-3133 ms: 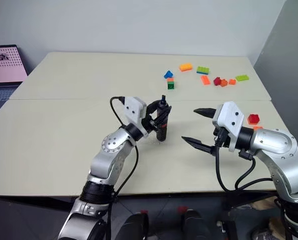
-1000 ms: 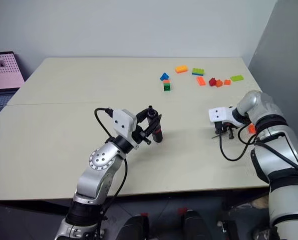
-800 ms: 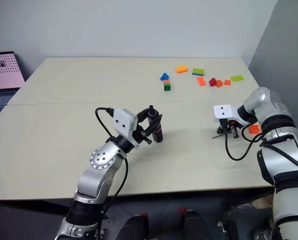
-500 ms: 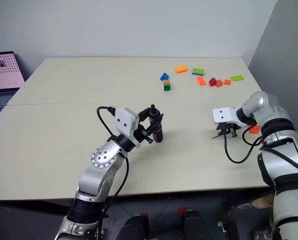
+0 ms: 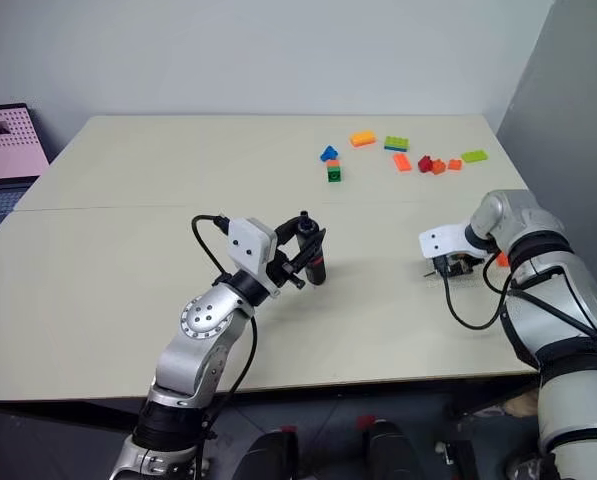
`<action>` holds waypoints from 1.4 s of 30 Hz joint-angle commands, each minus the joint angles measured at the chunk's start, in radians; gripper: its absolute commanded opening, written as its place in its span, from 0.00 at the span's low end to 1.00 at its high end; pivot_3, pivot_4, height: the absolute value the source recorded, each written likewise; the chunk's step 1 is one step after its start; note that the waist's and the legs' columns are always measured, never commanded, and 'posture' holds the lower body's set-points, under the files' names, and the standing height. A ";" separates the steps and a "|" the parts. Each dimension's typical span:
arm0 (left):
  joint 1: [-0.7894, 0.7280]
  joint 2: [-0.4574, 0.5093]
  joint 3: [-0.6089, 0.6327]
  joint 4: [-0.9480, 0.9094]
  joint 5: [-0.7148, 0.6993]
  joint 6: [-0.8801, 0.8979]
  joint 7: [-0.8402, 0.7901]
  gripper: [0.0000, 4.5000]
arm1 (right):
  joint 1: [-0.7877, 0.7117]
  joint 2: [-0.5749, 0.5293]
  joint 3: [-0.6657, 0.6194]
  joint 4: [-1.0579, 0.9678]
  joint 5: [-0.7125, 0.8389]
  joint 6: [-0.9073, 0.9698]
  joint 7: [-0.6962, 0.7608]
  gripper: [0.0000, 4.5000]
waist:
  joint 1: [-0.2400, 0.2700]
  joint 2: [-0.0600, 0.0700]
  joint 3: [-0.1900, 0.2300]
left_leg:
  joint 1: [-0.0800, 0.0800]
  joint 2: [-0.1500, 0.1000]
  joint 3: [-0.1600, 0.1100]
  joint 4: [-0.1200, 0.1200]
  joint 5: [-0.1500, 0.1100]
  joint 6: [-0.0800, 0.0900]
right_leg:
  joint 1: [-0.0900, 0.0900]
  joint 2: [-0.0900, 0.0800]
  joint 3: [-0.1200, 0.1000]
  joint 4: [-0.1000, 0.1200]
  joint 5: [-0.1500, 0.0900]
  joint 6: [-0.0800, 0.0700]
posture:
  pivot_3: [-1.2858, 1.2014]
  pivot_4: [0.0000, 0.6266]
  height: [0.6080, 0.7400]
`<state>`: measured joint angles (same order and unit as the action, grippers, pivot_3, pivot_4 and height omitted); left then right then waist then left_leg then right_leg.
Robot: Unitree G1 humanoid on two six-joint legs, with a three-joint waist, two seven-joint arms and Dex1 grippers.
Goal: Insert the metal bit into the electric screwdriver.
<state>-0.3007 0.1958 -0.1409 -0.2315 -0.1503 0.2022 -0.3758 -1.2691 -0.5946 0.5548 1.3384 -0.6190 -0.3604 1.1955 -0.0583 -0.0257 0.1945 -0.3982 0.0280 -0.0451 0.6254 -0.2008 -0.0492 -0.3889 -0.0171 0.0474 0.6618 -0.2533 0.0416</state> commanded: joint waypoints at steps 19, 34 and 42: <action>-0.001 0.012 0.014 -0.009 0.013 0.029 0.015 0.36 | -0.031 0.006 -0.182 -0.033 0.177 0.006 0.163 0.00 | -0.002 0.001 0.000 | 0.000 0.000 0.000 0.000 0.000 0.000 | 0.000 0.000 0.000 0.000 0.000 0.000 | 0.52 0.24 1.00; -0.063 -0.059 0.055 -0.152 -0.107 0.168 0.056 0.36 | 0.439 0.037 -0.689 -1.045 0.829 0.603 0.038 0.00 | 0.009 0.002 0.002 | -0.004 0.000 -0.003 -0.002 0.000 0.000 | -0.001 0.000 -0.002 -0.003 0.003 0.005 | 0.52 0.24 1.00; -0.106 0.037 0.059 -0.181 -0.198 0.225 -0.099 0.36 | 0.658 0.129 -0.766 -1.526 1.003 0.899 -0.265 0.00 | 0.015 0.004 0.003 | -0.019 -0.001 -0.005 0.001 0.000 0.000 | -0.016 0.001 -0.004 0.001 0.002 0.007 | 0.52 0.24 1.00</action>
<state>-0.3720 0.2079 -0.0896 -0.3771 -0.3182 0.4515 -0.4140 -0.6323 -0.4741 -0.1743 -0.0766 0.3225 0.4735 1.0068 -0.0434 -0.0220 0.1976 -0.4167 0.0273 -0.0502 0.6258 -0.2007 -0.0496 -0.4053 -0.0163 0.0438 0.6627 -0.2514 0.0482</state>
